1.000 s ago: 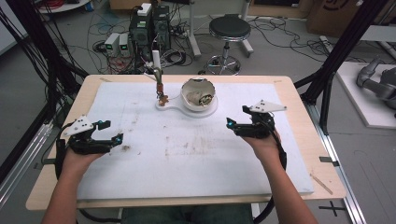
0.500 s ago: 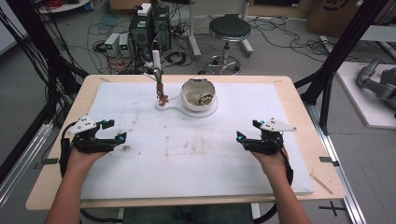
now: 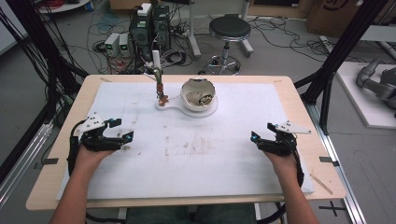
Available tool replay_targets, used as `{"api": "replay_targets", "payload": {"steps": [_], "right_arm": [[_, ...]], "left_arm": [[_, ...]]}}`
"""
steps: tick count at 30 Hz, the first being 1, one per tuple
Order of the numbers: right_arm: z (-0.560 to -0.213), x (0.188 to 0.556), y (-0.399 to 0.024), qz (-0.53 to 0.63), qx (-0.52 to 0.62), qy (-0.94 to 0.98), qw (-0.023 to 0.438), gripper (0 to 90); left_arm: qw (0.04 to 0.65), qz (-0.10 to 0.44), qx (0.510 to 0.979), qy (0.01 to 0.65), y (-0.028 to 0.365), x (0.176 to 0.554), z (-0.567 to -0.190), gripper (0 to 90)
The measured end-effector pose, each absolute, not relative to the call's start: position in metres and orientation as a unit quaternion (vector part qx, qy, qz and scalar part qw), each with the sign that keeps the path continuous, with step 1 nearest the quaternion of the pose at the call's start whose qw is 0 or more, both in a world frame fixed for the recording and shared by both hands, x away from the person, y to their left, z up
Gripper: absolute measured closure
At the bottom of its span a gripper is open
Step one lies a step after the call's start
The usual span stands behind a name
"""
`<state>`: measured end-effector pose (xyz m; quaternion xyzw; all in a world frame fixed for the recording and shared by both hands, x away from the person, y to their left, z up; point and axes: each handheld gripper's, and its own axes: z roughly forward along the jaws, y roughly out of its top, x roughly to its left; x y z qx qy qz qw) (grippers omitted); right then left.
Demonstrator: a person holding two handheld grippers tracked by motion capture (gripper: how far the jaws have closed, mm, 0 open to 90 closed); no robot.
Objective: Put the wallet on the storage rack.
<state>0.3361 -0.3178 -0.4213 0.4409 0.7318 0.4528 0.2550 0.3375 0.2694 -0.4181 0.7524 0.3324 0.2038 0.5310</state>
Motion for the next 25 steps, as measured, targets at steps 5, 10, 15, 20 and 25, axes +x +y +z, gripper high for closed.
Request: {"api": "replay_targets", "payload": {"steps": [5,10,15,20,25], "right_arm": [[-0.421,0.335,-0.317,0.453,0.439,0.731,0.258,19.8],[-0.421,0.335,-0.311,0.449,0.435,0.736,0.259,19.8],[-0.421,0.336,-0.307,0.446,0.43,0.741,0.259,19.8],[-0.421,0.336,-0.307,0.444,0.43,0.743,0.258,19.8],[-0.421,0.336,-0.307,0.443,0.43,0.743,0.259,19.9]], "left_arm": [[0.531,0.203,0.752,0.334,0.269,0.336,-0.418,21.8],[0.533,0.205,0.748,0.339,0.273,0.336,-0.418,21.8],[0.534,0.206,0.745,0.342,0.276,0.336,-0.418,21.8],[0.532,0.206,0.746,0.344,0.277,0.336,-0.418,21.8],[0.53,0.203,0.747,0.347,0.277,0.336,-0.419,21.8]]}}
